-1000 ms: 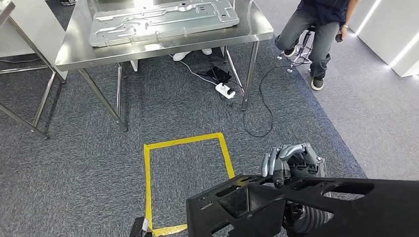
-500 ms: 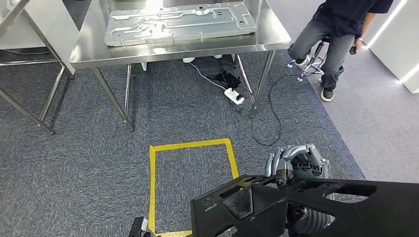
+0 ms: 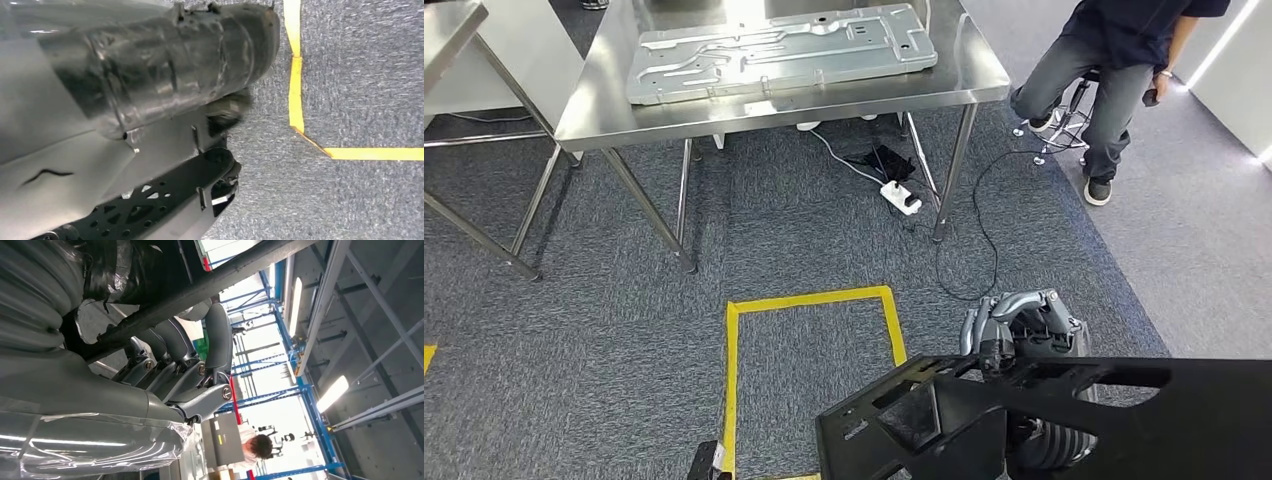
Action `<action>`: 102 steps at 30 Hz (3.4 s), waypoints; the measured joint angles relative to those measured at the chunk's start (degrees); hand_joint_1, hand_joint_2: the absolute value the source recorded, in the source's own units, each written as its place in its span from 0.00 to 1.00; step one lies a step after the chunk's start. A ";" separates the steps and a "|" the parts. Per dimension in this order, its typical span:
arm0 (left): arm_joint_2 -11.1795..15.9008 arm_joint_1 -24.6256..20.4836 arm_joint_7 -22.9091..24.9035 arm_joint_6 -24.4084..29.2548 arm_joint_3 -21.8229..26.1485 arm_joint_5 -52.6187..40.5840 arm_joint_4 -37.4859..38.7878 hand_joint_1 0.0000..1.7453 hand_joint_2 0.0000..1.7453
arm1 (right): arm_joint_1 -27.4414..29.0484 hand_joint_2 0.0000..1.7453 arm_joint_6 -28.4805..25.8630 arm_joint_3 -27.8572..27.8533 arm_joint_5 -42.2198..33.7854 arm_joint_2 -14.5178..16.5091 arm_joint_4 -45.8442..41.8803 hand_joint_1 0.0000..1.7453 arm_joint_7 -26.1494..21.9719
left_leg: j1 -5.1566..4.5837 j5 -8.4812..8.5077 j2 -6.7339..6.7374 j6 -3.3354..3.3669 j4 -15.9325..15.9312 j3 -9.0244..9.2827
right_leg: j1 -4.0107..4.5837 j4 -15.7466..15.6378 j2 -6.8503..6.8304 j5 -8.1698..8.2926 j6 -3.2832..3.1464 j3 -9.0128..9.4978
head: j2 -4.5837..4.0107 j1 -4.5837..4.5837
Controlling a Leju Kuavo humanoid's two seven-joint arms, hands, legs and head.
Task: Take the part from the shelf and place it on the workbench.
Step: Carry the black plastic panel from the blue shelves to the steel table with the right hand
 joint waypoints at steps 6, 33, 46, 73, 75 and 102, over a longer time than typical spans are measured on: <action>0.08 -0.16 0.01 0.00 0.01 0.01 0.00 0.00 0.00 | -0.03 1.00 -0.01 0.00 -0.05 0.00 -0.01 0.97 0.09 | -1.00 7.97 0.08 1.78 -15.74 6.22 | 0.22 -0.30 0.14 -1.38 0.65 1.82 | 0.00 0.04; 0.15 0.08 0.00 0.04 0.00 0.05 0.00 0.00 0.00 | 0.17 1.00 0.39 -0.07 -2.47 0.07 0.13 0.97 -0.81 | -0.23 5.87 0.02 0.80 -6.56 1.07 | -0.31 0.22 0.52 -3.17 0.32 3.45 | -0.01 0.20; 0.36 0.15 0.09 0.20 0.00 0.07 0.02 0.00 0.00 | 0.23 1.00 -0.41 -0.09 -0.87 0.07 0.49 0.97 -0.93 | -0.94 5.91 -0.27 3.90 -19.53 12.21 | -0.52 13.04 0.44 -8.72 3.11 -4.65 | 0.00 0.56; 0.56 0.13 0.47 0.55 -0.01 0.09 0.04 0.00 0.00 | 0.10 1.00 -0.72 -0.10 -0.33 0.11 0.94 0.97 -0.32 | -0.94 6.90 -0.16 3.70 -17.38 9.59 | -0.17 6.17 0.71 -5.72 2.36 3.15 | 0.00 1.13; 0.55 0.00 0.48 0.38 -0.02 0.09 0.04 0.00 0.00 | 0.14 1.00 -0.72 -0.10 -0.41 0.11 0.96 0.97 -0.33 | -1.03 6.10 -0.14 3.98 -17.38 10.35 | -0.08 12.36 0.70 -8.49 2.64 -1.85 | 0.00 1.37; 1.32 0.42 1.09 -0.90 -0.08 0.05 0.09 0.00 0.00 | -0.48 1.00 0.56 -0.09 -0.69 0.27 1.41 0.97 0.59 | -0.26 10.68 -0.05 1.71 -16.98 4.44 | -0.80 0.88 0.84 -4.34 2.56 7.10 | 0.00 1.32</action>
